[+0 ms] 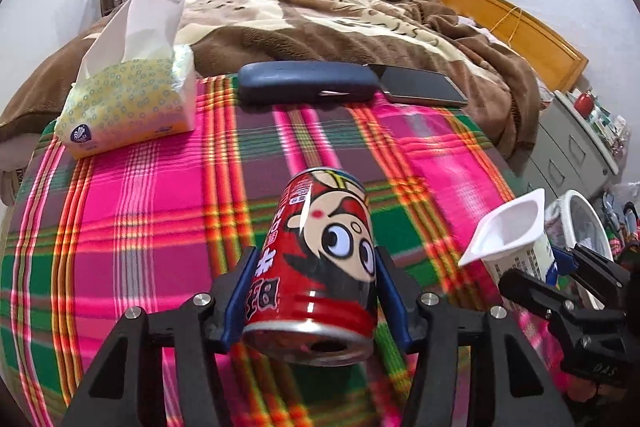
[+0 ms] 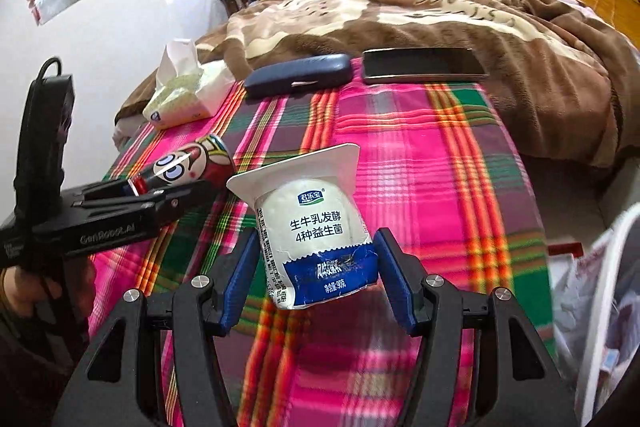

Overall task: Collect trash
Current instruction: 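Carry the can and yogurt cup over the wastebasket with both grippers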

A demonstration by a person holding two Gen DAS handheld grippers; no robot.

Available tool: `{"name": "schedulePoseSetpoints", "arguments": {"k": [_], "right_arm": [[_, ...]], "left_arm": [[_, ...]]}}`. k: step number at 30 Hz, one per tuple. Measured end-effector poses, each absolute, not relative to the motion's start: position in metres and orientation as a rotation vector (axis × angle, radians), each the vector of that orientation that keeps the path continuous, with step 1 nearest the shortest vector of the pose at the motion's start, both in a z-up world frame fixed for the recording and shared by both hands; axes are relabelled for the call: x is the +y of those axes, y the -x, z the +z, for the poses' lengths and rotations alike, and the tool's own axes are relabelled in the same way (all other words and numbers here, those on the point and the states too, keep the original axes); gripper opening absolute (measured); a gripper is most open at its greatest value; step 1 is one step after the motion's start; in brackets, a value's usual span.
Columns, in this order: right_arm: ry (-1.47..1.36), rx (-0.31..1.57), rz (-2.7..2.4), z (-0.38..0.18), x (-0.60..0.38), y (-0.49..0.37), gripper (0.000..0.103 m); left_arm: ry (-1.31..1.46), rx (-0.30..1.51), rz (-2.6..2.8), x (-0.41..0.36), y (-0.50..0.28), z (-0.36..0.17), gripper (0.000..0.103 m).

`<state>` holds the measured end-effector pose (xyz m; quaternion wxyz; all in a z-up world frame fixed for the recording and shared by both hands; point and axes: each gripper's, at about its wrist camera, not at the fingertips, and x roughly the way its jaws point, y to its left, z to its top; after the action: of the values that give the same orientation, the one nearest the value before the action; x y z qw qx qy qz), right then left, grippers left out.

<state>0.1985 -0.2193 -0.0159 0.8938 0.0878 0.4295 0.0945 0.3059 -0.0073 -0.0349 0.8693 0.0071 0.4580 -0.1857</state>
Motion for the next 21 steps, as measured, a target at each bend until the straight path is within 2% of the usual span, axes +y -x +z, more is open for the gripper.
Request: {"name": "schedulePoseSetpoints", "arguments": {"k": [1,21], "right_arm": [[-0.185,0.886,0.188,-0.014,-0.223,-0.195,0.06],[-0.239,0.771,0.017,0.019,-0.288,-0.105,0.06]], "left_arm": [[-0.014,0.949,-0.401,-0.011,-0.3,-0.031,0.053],[-0.025,0.875,-0.574,-0.09,-0.206,0.007,0.053]]}}
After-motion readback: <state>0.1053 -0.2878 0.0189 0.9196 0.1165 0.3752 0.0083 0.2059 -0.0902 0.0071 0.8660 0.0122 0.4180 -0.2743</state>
